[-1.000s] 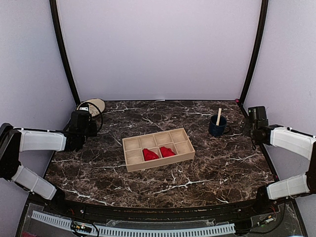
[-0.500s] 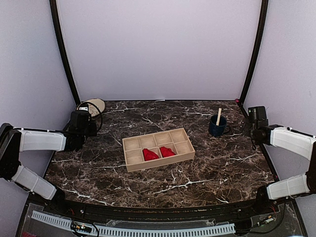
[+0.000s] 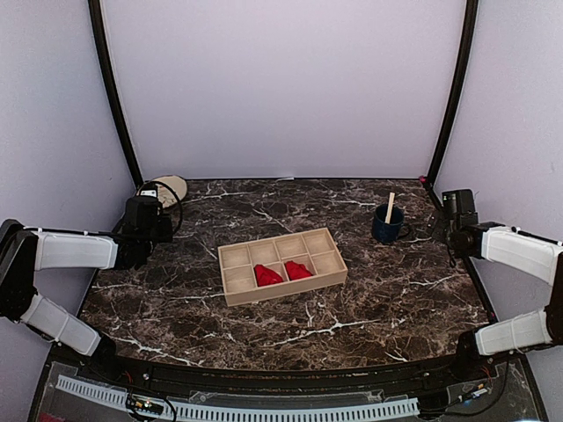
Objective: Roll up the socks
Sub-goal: Reset both arms
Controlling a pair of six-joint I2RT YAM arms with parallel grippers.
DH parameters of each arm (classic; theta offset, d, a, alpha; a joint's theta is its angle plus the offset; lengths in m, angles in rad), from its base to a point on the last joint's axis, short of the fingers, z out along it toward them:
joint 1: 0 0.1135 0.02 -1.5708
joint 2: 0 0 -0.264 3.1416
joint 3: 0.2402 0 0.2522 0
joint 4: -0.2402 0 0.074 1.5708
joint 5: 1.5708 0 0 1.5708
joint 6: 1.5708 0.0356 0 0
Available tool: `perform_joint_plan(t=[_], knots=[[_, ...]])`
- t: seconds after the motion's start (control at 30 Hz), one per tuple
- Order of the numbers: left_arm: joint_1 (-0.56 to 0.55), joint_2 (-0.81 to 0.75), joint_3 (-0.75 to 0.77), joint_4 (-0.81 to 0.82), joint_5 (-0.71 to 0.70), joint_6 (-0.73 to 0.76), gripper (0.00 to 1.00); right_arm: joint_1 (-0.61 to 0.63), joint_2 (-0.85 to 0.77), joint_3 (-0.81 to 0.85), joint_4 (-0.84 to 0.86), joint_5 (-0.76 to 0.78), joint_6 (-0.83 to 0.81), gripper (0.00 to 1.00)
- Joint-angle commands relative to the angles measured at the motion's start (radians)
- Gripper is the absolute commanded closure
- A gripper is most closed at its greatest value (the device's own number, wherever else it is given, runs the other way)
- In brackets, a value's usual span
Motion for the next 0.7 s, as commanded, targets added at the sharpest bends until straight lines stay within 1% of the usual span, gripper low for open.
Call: perform_joint_plan(t=[0.0,0.47,0.67], knots=[[0.009,-0.011,-0.012,0.015,-0.001,0.012,0.51,-0.005,-0.020,-0.013,0.025,-0.003,0.010,0.00],[0.012,-0.007,-0.001,0.011,0.015,0.004,0.51,-0.004,-0.028,-0.013,0.028,-0.010,0.000,0.00],[0.011,-0.014,0.000,0.009,0.060,0.007,0.51,-0.004,-0.032,-0.018,0.034,-0.016,-0.002,0.00]])
